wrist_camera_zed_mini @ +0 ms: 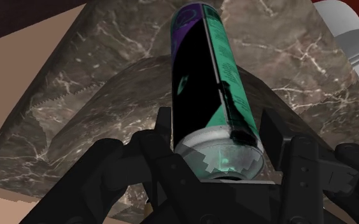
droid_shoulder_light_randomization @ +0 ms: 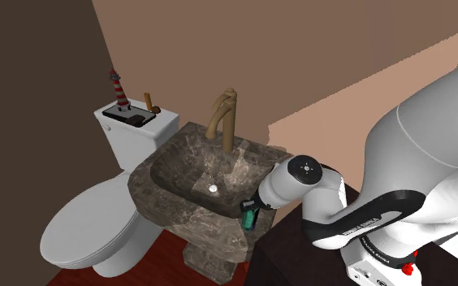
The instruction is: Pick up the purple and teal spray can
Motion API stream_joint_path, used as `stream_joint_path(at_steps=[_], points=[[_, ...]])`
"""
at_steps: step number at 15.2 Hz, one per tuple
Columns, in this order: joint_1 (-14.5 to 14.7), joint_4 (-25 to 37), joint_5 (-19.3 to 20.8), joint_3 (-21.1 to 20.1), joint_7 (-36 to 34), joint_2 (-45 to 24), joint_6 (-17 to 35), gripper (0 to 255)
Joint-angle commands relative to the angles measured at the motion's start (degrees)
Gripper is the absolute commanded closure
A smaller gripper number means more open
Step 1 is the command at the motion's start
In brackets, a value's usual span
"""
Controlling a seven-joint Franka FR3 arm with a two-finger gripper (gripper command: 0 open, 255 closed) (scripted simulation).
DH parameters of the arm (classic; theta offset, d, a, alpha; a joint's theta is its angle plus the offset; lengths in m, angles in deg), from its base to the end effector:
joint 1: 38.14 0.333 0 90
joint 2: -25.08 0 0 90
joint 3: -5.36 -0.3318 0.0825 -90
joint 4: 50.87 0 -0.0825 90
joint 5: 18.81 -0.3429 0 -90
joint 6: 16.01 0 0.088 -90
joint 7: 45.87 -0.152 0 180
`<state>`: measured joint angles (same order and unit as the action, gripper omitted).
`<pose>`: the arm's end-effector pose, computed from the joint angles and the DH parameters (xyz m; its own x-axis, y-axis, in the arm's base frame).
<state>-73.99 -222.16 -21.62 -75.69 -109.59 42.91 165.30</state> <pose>0.2648 0.2087 0.2272 0.8720 -0.3284 0.3630 -0.3243 -0.9431 -0.0741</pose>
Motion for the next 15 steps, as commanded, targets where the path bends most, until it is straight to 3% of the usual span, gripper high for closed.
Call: stream_joint_path(at_steps=[1, 5, 8, 10, 15], points=[[0.0, 0.0, 0.0, 0.0, 0.0, 0.0, 0.0, 255], [0.0, 0.0, 0.0, 0.0, 0.0, -0.1, -0.1, 255], [12.3, -0.3, -2.4, 11.9, 2.6, 1.3, -3.9, 255], [19.0, -0.4, -4.2, 18.2, 4.4, 2.7, -6.5, 255], [30.4, -0.3, -8.4, 29.0, 8.6, 7.5, -13.1, 255]])
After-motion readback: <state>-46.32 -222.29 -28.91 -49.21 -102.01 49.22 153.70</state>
